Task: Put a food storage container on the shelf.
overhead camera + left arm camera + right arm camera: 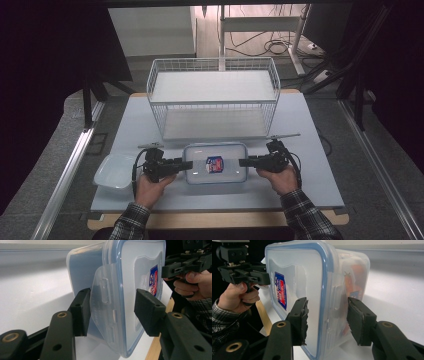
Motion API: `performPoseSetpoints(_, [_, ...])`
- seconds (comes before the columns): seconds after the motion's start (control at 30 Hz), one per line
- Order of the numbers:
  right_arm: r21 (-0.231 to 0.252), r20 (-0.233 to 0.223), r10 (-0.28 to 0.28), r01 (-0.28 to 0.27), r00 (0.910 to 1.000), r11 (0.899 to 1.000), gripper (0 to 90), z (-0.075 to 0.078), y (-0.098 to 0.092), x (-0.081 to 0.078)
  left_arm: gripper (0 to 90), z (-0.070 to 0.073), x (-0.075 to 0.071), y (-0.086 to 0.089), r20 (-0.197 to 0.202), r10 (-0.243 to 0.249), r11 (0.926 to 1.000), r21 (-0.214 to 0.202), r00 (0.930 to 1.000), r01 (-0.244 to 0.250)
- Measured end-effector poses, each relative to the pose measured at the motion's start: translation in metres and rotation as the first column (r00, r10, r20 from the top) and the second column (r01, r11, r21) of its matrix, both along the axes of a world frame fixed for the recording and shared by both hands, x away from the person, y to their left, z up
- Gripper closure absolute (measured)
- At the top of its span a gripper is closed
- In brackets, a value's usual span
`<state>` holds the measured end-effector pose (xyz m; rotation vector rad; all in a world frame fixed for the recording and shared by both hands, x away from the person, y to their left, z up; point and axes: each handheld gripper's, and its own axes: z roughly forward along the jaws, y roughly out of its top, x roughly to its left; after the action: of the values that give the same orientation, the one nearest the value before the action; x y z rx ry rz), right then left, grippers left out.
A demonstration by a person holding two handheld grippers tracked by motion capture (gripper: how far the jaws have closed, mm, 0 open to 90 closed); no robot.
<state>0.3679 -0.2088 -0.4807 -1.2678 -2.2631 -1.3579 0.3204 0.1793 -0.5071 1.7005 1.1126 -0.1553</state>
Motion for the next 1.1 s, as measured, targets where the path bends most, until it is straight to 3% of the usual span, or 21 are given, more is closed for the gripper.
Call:
performPoseSetpoints(0.13, [0.003, 0.021, 0.003, -0.003, 0.9998, 1.000, 52.5, 0.007, 0.000, -0.001, 48.8, 0.010, -0.001, 0.000, 0.018, 0.003, 1.0000, 0.007, 0.9998, -0.003])
performPoseSetpoints(0.33, [0.023, 0.087, 0.008, -0.010, 0.9962, 1.000, 52.4, 0.030, 0.001, -0.005, 48.7, 0.040, -0.006, 0.001, 0.088, 0.010, 0.9995, 0.029, 0.9961, -0.012])
performPoseSetpoints(0.53, [0.018, 0.151, 0.006, -0.009, 0.9885, 1.000, 52.3, 0.050, 0.003, -0.006, 48.8, 0.052, -0.004, 0.003, 0.110, 0.011, 0.9998, 0.016, 0.9939, -0.013])
performPoseSetpoints(1.1, [0.061, 0.197, -0.026, 0.014, 0.9800, 0.998, 52.3, 0.093, -0.001, 0.008, 48.7, 0.107, 0.017, -0.001, 0.171, 0.008, 0.9995, 0.030, 0.9852, -0.013])
